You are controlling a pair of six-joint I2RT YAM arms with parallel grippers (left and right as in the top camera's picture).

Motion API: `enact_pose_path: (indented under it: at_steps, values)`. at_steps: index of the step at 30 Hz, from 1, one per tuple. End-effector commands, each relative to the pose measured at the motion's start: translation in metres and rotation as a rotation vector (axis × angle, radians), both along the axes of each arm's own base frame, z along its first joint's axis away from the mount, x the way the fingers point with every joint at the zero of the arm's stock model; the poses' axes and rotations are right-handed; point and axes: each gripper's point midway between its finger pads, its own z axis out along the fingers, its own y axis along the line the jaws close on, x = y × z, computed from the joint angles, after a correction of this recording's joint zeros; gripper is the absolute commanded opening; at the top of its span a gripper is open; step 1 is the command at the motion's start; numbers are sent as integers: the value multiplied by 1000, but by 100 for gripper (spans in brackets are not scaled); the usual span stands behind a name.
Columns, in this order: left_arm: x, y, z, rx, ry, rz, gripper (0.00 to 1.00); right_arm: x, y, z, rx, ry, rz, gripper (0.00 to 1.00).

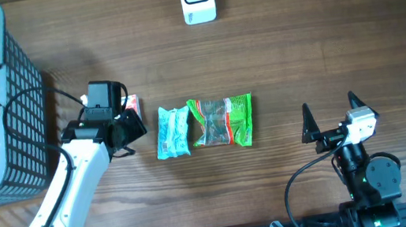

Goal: Scan the item barcode
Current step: 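Place the red Kleenex pack on the table left of the mint pack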

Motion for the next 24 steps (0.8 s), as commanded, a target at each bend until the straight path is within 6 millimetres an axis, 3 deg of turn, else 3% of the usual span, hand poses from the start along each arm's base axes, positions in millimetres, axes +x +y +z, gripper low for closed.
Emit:
enact_pose_path:
  at_steps: [1,3,9,15,18,22,23,24]
  values:
    - [13,8,12,70,-49,-28,65,0,2,0,3,-2,10,100]
    - [27,7,23,85,-105,-65,60,0,2,0,3,-2,10,100]
    - [57,13,27,93,-200,-120,63,0,2,0,3,-2,10,100]
    - [61,12,18,-232,-215,-272,66,0,2,0,2,-2,10,100]
    - [65,14,12,-341,-234,-294,55,0,2,0,3,-2,10,100]
    - [75,15,-18,-370,-203,-288,47,0,2,0,3,-2,10,100]
    - [78,16,-26,-371,-199,-285,41,0,2,0,3,-2,10,100]
    - [80,19,-30,-370,-201,-279,20,0,2,0,3,-2,10,100]
